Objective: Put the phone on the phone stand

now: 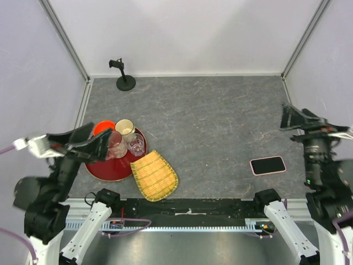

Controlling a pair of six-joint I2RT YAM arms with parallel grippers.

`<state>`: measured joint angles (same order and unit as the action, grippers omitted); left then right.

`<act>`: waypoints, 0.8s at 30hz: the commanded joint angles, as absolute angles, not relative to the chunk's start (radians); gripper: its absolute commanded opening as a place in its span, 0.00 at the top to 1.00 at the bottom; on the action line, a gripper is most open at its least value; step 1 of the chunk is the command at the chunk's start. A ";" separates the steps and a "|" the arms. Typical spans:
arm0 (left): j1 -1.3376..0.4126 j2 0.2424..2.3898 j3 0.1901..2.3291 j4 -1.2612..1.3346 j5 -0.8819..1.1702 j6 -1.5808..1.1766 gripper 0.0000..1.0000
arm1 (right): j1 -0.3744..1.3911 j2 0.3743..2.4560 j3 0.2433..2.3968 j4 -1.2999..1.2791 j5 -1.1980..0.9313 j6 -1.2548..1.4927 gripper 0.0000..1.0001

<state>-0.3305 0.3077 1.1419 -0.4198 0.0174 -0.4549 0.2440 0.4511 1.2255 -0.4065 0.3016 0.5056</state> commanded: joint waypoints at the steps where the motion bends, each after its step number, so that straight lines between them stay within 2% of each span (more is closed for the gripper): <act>1: -0.330 0.383 1.114 -0.540 0.123 -0.393 0.03 | 0.242 0.529 1.166 -0.402 0.186 0.563 0.02; 5: -0.330 0.495 1.085 -0.589 0.193 -0.387 0.01 | 0.242 0.636 1.048 -0.281 0.002 0.584 0.02; 10: -0.328 0.598 0.987 -0.586 0.206 -0.455 0.01 | 0.255 0.787 0.823 0.033 -0.285 0.666 0.02; 12: -0.328 0.638 0.938 -0.551 0.210 -0.489 0.01 | 0.287 0.895 0.786 0.130 -0.308 0.651 0.02; 16: -0.327 0.696 0.859 -0.451 0.212 -0.552 0.02 | 0.461 1.093 0.766 0.219 -0.246 0.560 0.02; 20: -0.299 0.776 0.830 -0.364 0.212 -0.624 0.04 | 0.543 1.274 0.704 0.513 -0.267 0.546 0.02; 22: -0.227 0.814 0.822 -0.271 0.250 -0.698 0.04 | 0.575 1.324 0.687 0.578 -0.267 0.535 0.02; 24: -0.122 0.842 0.792 -0.156 0.374 -0.815 0.04 | 0.598 1.382 0.672 0.673 -0.270 0.528 0.02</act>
<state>-0.2596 0.8074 0.8150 -0.4263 0.2249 -0.5991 0.5621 1.3151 0.6945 0.3519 -0.2489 0.5663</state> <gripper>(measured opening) 0.964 0.982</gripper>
